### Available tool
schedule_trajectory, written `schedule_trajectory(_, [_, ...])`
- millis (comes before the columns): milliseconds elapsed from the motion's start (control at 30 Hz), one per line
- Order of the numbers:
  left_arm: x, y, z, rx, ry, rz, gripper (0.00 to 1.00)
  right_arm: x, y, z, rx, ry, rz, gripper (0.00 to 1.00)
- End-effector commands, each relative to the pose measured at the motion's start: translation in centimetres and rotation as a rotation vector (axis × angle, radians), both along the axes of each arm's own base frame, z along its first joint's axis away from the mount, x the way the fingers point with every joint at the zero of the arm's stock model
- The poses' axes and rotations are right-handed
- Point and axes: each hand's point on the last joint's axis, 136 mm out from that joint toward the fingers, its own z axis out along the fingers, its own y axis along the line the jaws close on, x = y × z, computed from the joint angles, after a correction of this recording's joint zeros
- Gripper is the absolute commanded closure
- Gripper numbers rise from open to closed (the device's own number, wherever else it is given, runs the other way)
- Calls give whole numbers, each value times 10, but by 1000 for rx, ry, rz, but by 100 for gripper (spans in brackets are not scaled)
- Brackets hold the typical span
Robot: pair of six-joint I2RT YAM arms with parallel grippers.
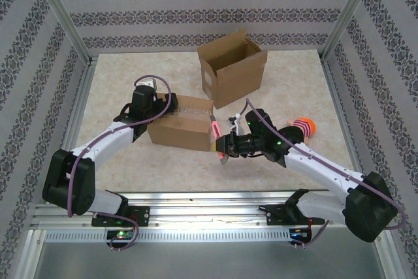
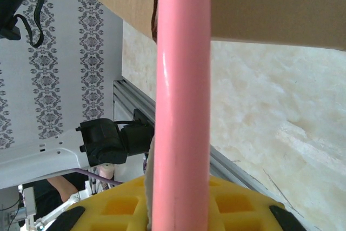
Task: Unpack the express box
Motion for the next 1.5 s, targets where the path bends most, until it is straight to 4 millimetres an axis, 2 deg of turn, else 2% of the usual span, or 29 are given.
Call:
schedule_trajectory(0, [-111, 43, -141, 235, 600, 48, 1, -36, 7, -4, 37, 72, 137, 100])
schedule_trajectory(800, [-111, 43, -141, 236, 600, 47, 1, -55, 14, -6, 87, 91, 215, 100])
schedule_trajectory(1100, [-111, 43, -142, 237, 602, 47, 1, -63, 19, -2, 109, 73, 232, 100])
schedule_trajectory(1333, [-111, 43, -141, 236, 601, 46, 1, -65, 14, 0, 101, 49, 221, 100])
schedule_trajectory(1467, [-112, 43, -141, 236, 601, 44, 1, -57, 6, -2, 89, 38, 186, 100])
